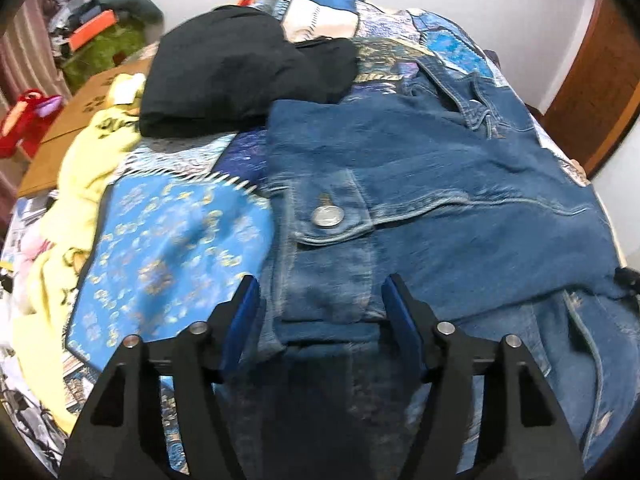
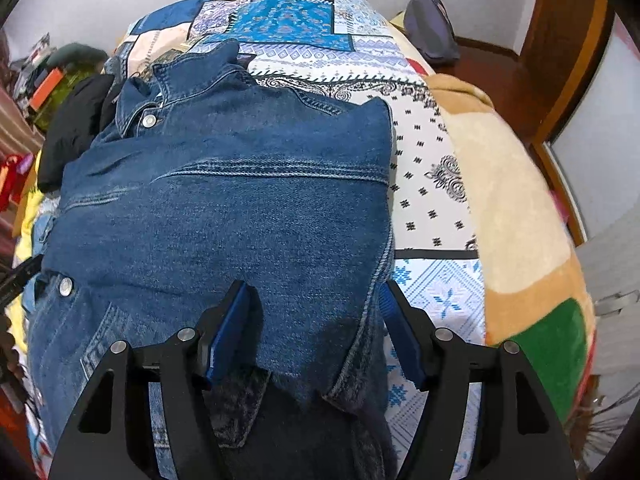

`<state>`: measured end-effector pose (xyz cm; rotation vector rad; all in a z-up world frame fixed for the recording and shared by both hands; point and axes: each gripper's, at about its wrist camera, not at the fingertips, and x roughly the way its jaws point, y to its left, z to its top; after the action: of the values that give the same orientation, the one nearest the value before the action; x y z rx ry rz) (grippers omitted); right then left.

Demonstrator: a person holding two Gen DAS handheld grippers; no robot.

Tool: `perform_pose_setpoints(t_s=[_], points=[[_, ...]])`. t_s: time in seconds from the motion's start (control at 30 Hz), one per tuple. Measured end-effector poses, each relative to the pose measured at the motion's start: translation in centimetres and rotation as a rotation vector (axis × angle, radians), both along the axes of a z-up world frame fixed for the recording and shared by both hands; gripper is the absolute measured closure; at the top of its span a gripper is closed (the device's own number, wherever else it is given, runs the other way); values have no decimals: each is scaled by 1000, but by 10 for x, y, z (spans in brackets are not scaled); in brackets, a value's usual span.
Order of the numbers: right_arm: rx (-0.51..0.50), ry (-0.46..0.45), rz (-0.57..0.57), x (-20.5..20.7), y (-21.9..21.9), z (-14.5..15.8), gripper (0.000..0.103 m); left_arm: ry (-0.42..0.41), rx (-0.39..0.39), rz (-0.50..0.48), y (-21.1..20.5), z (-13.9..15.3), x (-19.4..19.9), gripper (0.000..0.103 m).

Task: Fold large clothes
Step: 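Grasp the jacket hem with the left gripper while the right gripper grasps the hem beside it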

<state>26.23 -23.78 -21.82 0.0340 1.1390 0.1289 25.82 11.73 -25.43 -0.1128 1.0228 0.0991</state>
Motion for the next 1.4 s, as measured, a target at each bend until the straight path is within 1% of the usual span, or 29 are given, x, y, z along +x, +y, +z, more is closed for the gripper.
perform_pose_setpoints(t_s=[0.07,0.17,0.23,0.33,0.43,0.5,0.6,0.67,0.7,0.73,0.8,0.87,0.9,0.97,1.03,1.07,1.13,1.17,1.2,1.27,1.3,1.33,1.37,1.4], points=[[-37,-18,18,-1,1,4,40,-8,9,1,5,6,-5,34],[-95,-70,43,-3,2,15,40,-11,107,-6,10,17,-10,34],[-114,-101,51,-2,1,23,40,-30,138,-17,17,26,-10,33],[-107,-143,46,5,-6,36,40,-45,123,-18,29,36,1,32],[-79,-140,27,20,-14,42,40,-72,81,6,42,45,16,32],[-54,-130,16,31,-20,44,40,-82,41,15,50,48,30,32],[-8,-120,10,50,-25,42,40,-67,-63,45,67,42,54,32],[11,-87,2,60,-26,34,40,-44,-142,62,75,34,69,32],[29,-56,-2,68,-27,27,40,-36,-168,67,77,30,72,32],[52,-28,-7,74,-29,20,40,-17,-216,75,82,21,82,32],[104,19,-10,83,-32,8,40,15,-280,83,88,3,95,32],[147,77,-23,95,-35,-11,40,46,-317,95,92,-13,107,32],[159,94,-30,99,-38,-17,40,62,-349,95,94,-24,113,32],[206,117,-37,106,-44,-28,40,94,-404,101,96,-40,122,32],[265,128,-48,110,-50,-32,40,111,-496,86,97,-55,129,32],[298,134,-54,112,-53,-35,40,115,-526,78,97,-61,130,32],[336,138,-53,116,-55,-39,40,114,-563,58,93,-68,132,32],[354,128,-52,116,-55,-40,40,111,-567,54,91,-69,133,34],[362,120,-54,117,-54,-41,40,104,-568,51,90,-69,133,39],[362,108,-51,117,-49,-42,49,87,-565,48,86,-67,134,50],[361,101,-41,118,-45,-40,59,76,-550,45,84,-64,134,61],[358,96,-32,119,-44,-39,67,71,-525,35,81,-59,134,74],[333,77,-31,117,-41,-33,71,72,-503,12,76,-55,135,81],[311,54,-40,115,-40,-28,87,69,-476,-3,72,-48,135,89]])
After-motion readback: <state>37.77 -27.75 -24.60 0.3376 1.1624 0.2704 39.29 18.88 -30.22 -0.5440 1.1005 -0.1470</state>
